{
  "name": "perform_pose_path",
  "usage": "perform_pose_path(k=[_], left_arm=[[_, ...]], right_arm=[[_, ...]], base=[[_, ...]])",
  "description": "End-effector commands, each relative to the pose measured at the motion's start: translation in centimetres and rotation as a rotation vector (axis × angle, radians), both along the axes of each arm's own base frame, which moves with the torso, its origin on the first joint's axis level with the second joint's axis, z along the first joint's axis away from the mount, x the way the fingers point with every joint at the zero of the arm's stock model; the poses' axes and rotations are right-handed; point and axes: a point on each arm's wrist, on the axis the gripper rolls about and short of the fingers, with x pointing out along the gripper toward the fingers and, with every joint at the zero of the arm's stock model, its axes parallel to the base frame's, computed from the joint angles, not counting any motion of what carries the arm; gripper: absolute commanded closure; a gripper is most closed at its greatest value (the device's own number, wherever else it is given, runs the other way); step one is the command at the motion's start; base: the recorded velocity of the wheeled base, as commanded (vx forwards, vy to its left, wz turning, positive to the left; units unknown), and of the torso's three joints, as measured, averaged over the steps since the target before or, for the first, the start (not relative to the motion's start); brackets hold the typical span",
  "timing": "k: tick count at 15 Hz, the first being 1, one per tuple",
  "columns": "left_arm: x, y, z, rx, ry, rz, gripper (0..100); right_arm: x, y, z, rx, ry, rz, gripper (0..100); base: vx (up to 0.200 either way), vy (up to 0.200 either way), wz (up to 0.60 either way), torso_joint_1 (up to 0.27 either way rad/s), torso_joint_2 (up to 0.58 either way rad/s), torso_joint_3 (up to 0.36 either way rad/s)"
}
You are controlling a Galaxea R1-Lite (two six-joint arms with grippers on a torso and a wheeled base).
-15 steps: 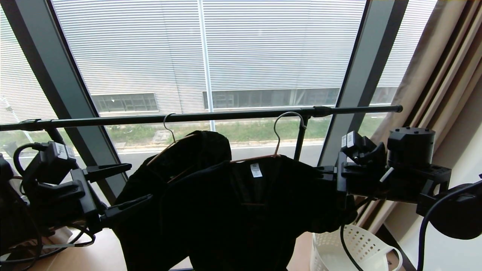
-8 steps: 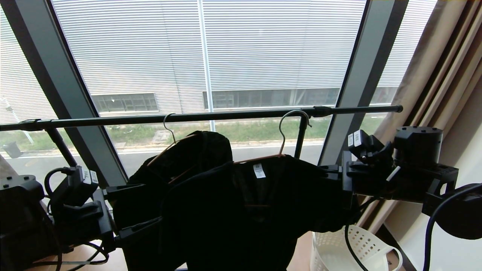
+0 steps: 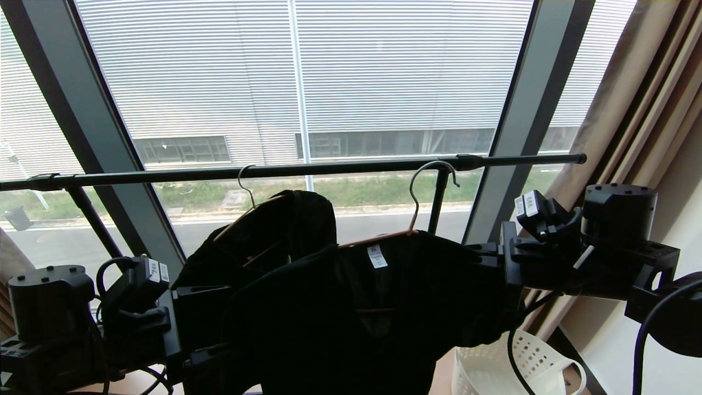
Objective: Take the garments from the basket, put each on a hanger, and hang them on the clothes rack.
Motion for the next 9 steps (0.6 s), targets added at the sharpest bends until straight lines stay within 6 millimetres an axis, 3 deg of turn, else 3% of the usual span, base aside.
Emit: perform_pose_path(k=[1,5,6,9], left_arm=[[0.26,-0.30,-0.52,0.000,0.026,-0.011,0],[0.54,-0.41,-0.73,-0.001,0.038,-0.012,0],[0.54,-0.41,-0.73,-0.002,0.039,-0.011,100],[0.56,-0.38,-0.67,-0.003,0.036,-0.011,100]], right_arm=[[-0.43,0.02,0.36,0.004,-0.010,0.008,100],[-0.52,0.09,0.44,0.005,-0.015,0.013,100],[-0.52,0.04,0.40,0.004,-0.014,0.011,100],[-0.46,0.06,0.43,0.005,-0.014,0.011,100]], base=[[0.000,0.000,0.00,0.000,0.00,0.000],[0.000,0.000,0.00,0.000,0.00,0.000],[0.000,0.000,0.00,0.000,0.00,0.000],[0.000,0.000,0.00,0.000,0.00,0.000]])
